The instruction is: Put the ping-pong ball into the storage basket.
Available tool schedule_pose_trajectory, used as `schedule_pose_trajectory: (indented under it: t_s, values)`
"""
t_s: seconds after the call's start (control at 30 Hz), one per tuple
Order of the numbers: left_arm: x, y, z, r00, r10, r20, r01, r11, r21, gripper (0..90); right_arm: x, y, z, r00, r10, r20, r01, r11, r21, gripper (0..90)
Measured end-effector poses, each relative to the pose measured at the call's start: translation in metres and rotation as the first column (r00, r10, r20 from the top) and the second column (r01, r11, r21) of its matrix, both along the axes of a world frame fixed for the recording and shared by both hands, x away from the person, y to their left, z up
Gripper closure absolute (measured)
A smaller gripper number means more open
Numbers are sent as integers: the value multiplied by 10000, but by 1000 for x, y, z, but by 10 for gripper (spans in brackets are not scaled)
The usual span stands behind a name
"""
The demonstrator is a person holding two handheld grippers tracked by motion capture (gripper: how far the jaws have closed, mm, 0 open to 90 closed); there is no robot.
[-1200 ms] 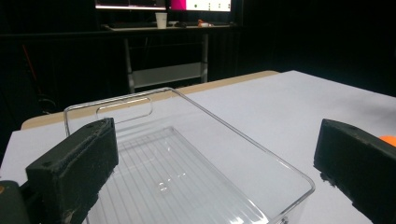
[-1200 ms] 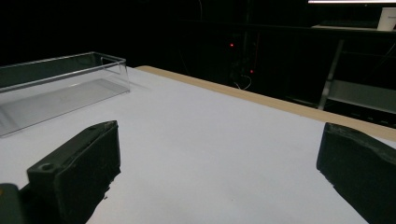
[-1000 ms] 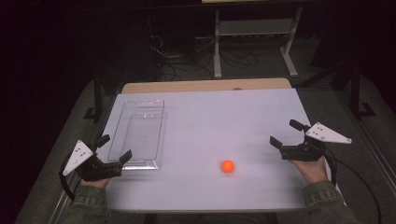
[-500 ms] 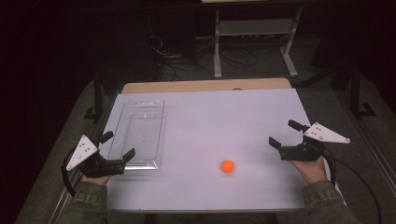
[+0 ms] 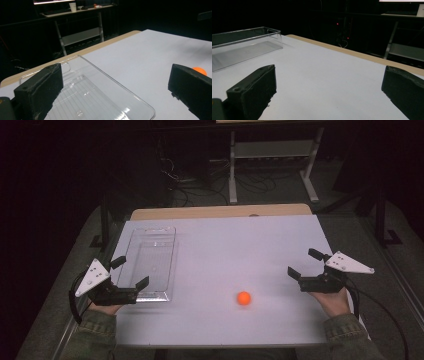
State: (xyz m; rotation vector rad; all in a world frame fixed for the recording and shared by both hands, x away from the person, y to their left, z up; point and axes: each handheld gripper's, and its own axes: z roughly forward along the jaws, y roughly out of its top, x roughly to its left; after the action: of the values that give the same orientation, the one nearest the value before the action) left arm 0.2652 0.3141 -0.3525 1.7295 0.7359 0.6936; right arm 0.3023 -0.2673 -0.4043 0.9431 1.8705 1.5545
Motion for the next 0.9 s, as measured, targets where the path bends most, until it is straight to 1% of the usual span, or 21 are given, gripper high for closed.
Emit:
schedule_pose_trajectory:
  t_s: [0.07, 0.2, 0.3, 0.33, 0.37, 0.4, 0.5, 0.63, 0.7, 0.9]
  values:
    - [2, -3, 3, 9999, -111, -33, 111, 9999, 74, 0, 0, 0, 0, 10000, 1, -12, -1, 10000, 9, 0]
    - [6, -7, 8, 9995, -297, -53, 297, 9995, 50, 0, 0, 0, -1, 10000, 23, -34, -23, 10000, -17, 0]
    - [7, -11, 10, 9990, -430, -116, 433, 9986, 302, 0, 0, 1, -1, 10000, 41, -29, -41, 10000, -46, 0]
    - [7, -11, 10, 9990, -430, -116, 433, 9986, 302, 0, 0, 1, -1, 10000, 46, -33, -46, 10000, -50, 0]
    - [7, -13, 11, 9986, -494, -178, 500, 9980, 393, 0, 0, 1, -1, 10000, 40, -39, -40, 10000, -46, 0]
    - [8, -14, 12, 9985, -515, -177, 522, 9977, 434, 0, 0, 1, -1, 10000, 46, -43, -46, 10000, -45, 0]
    - [9, -16, 14, 9982, -573, -152, 578, 9976, 380, 0, 0, 1, -1, 10000, 33, -24, -33, 10000, -68, 0]
    - [12, -18, 17, 9977, -646, -217, 653, 9972, 355, 0, 0, 1, -1, 10000, 21, 13, -21, 10000, -89, 0]
    - [13, -20, 19, 9975, -661, -235, 672, 9965, 490, 0, 0, 2, -1, 10000, 12, 9, -12, 9999, -105, 0]
    - [16, -29, 25, 9968, -768, -240, 782, 9949, 640, 0, -1, 2, -1, 10000, 78, -11, -78, 9999, -112, 0]
